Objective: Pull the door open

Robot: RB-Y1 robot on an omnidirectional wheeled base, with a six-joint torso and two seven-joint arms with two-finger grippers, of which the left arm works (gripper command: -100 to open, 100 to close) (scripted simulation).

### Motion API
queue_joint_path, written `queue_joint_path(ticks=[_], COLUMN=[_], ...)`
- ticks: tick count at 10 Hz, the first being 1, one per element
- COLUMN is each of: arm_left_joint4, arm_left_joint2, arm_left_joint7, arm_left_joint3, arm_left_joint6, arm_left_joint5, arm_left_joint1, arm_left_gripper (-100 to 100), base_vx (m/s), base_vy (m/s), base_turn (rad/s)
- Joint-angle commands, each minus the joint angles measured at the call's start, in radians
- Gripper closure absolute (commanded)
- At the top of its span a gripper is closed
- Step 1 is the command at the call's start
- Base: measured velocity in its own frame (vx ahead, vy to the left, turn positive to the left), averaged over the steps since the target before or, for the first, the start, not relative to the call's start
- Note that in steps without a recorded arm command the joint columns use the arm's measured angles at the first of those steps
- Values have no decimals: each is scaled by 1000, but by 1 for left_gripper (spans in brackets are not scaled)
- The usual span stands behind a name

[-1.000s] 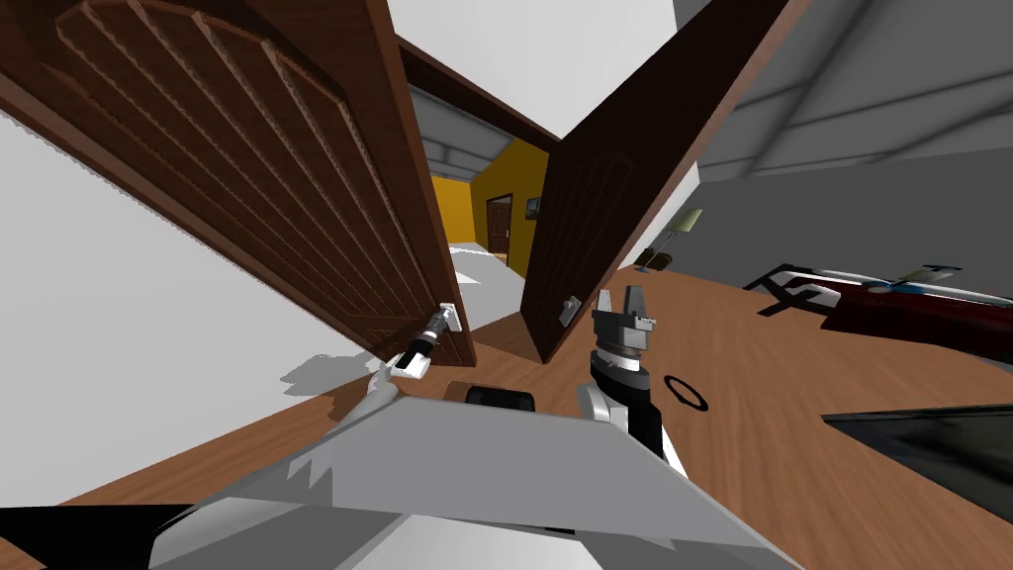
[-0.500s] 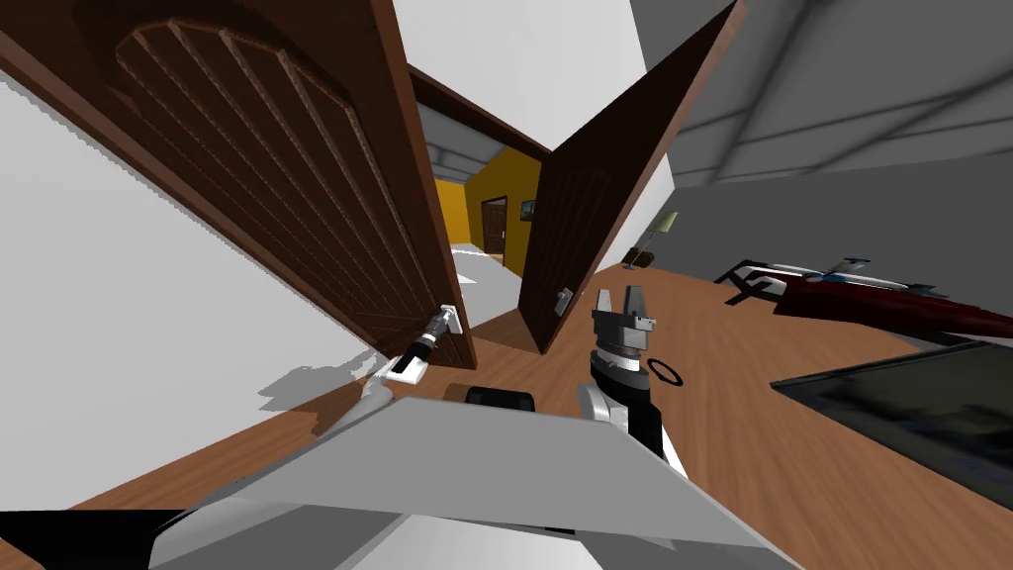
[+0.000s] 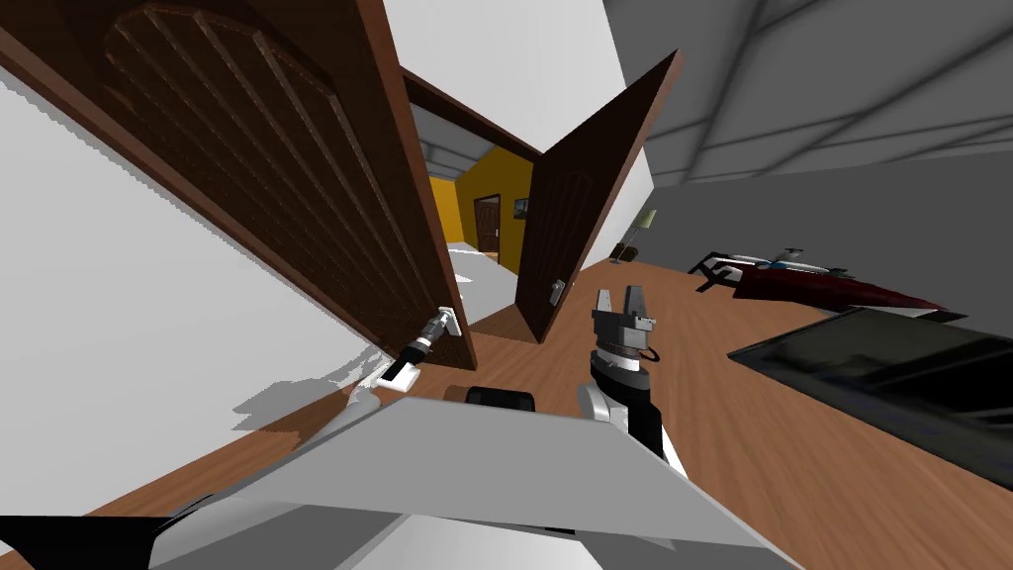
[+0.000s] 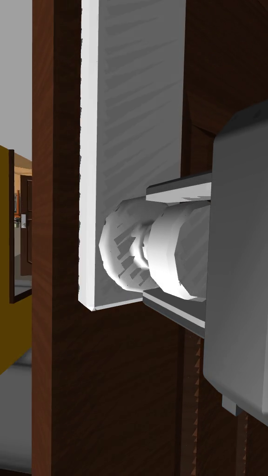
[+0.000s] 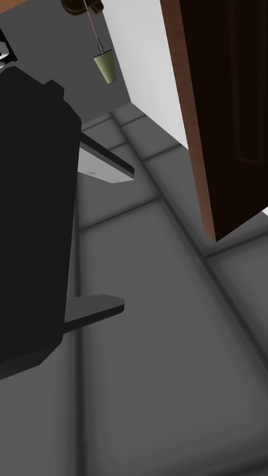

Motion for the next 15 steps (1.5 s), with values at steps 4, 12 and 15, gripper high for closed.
queue_joint_path(ticks=[4, 12, 15], arm_left_joint4=[-40, -35, -34], arm_left_joint2=[61, 135, 162], arm_left_joint7=[41, 87, 104], arm_left_joint3=[-37, -74, -86], arm_left_joint6=[-46, -136, -169], arm_left_joint5=[6, 8, 10], arm_left_joint1=[58, 105, 121], arm_left_gripper=[100, 100, 100], base_vx=[-210, -158, -163], base_vy=[98, 73, 84], base_turn=[-102, -113, -94])
